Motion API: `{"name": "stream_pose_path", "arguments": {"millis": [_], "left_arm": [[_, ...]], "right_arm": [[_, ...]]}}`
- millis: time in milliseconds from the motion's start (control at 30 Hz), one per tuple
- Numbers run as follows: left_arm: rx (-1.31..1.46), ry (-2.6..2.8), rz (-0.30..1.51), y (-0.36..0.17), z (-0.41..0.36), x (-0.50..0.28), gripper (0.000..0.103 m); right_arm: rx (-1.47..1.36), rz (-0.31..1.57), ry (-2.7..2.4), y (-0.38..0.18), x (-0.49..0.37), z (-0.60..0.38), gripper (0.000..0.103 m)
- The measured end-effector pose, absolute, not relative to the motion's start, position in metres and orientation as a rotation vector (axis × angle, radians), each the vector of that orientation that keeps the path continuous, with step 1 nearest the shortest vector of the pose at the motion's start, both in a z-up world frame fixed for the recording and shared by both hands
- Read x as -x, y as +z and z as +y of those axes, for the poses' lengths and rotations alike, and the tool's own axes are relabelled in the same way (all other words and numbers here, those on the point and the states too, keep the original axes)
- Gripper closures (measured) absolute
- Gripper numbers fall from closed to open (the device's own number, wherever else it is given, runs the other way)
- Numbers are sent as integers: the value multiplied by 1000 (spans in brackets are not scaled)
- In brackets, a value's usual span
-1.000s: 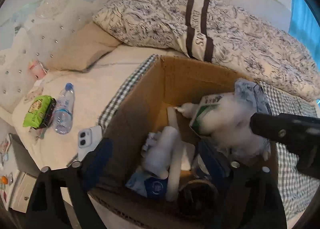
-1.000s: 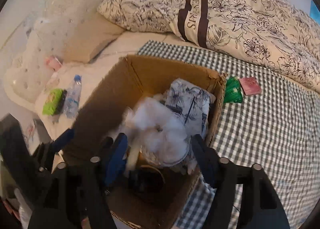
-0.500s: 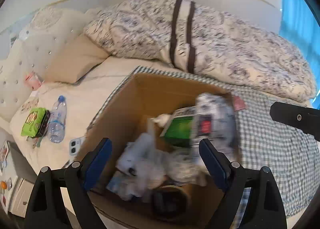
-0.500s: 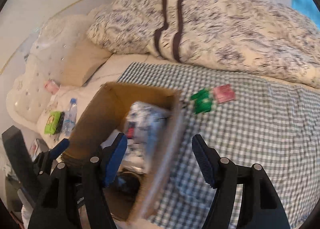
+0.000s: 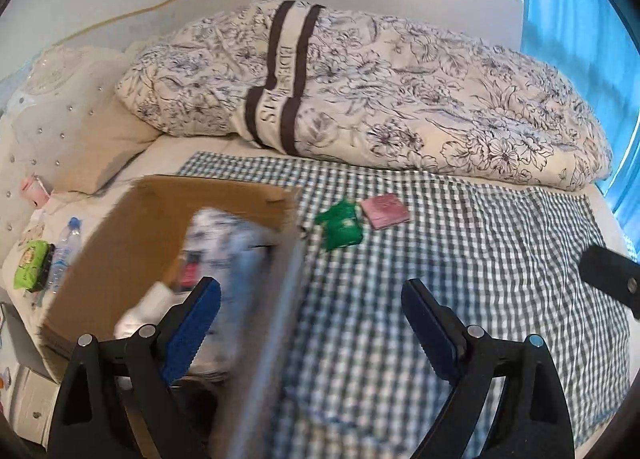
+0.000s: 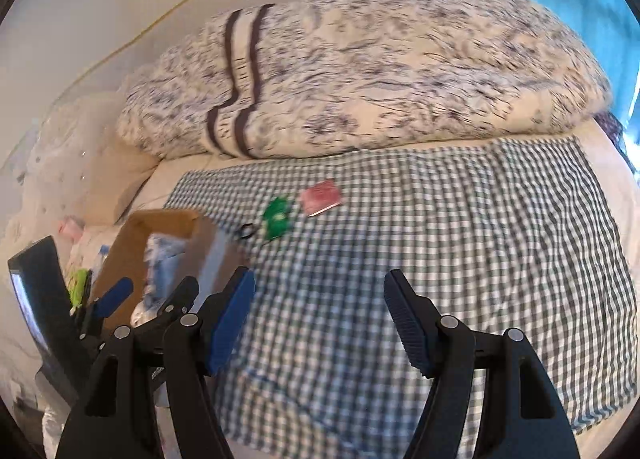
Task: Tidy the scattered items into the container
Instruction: 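Withdraw both tools toward the green sachet and pink card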
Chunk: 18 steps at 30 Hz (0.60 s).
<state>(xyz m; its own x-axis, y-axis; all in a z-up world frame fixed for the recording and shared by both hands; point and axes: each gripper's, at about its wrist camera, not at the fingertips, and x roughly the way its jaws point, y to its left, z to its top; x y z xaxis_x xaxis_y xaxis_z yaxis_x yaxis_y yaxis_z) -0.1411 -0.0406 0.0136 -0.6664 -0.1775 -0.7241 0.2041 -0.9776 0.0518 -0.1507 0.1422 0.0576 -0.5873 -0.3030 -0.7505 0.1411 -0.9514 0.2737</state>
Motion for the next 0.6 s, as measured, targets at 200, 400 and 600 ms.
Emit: {"name": "stream_pose_path", "arguments": {"millis": [200, 400, 600], "left_arm": [[-1206, -2624, 64, -28, -11, 200, 9], [-1258, -2583, -17, -75, 7, 260, 9], [-1294, -2582, 5, -107, -3, 299, 9]], "right_arm": [[-1348, -329, -2574, 24, 182, 177, 36], [-1469, -279, -2519, -24, 225, 187, 36], [-1524, -241, -2473, -57, 278, 180, 36]]}}
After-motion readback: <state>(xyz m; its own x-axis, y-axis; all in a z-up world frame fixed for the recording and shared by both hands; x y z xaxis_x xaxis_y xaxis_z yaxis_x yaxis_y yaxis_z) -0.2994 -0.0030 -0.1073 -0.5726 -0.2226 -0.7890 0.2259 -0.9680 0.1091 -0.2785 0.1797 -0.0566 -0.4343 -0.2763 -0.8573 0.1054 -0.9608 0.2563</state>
